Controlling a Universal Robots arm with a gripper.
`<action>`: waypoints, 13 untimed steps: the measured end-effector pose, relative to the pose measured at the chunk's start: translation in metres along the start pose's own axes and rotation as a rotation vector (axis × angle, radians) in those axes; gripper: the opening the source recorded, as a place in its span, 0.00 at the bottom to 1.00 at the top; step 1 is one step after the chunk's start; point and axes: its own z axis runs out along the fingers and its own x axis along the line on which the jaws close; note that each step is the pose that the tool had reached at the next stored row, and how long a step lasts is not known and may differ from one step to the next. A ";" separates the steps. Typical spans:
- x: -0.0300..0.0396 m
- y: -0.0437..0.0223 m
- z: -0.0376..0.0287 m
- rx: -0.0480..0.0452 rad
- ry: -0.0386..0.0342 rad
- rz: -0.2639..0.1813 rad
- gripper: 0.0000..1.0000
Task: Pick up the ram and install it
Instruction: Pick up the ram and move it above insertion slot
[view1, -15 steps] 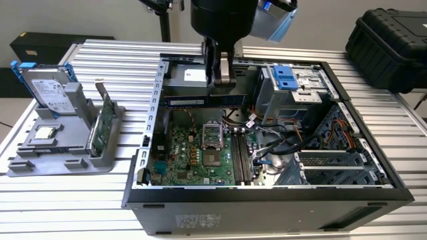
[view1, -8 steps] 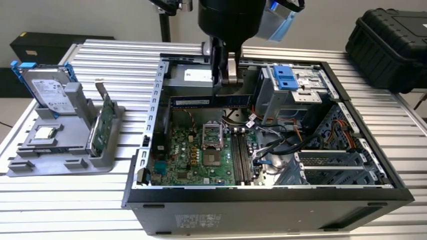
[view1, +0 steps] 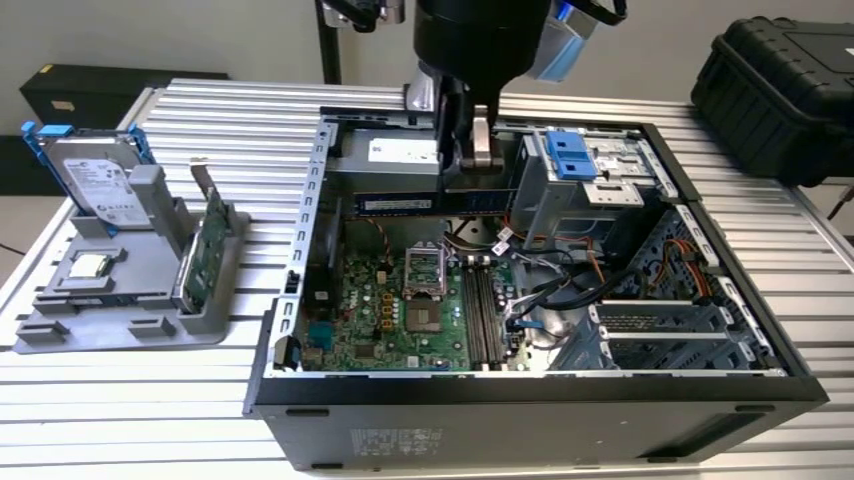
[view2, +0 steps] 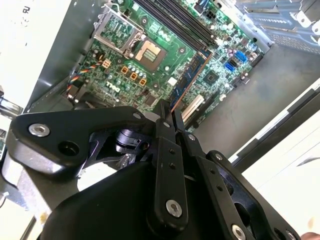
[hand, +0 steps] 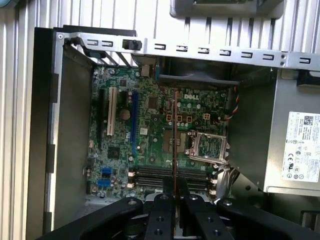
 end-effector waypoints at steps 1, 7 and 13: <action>0.0001 -0.0010 0.0000 0.0000 -0.0001 0.000 0.00; 0.0003 -0.0071 0.0000 0.0000 0.0000 0.002 0.00; 0.0004 -0.0126 0.0000 -0.0001 0.0001 0.003 0.00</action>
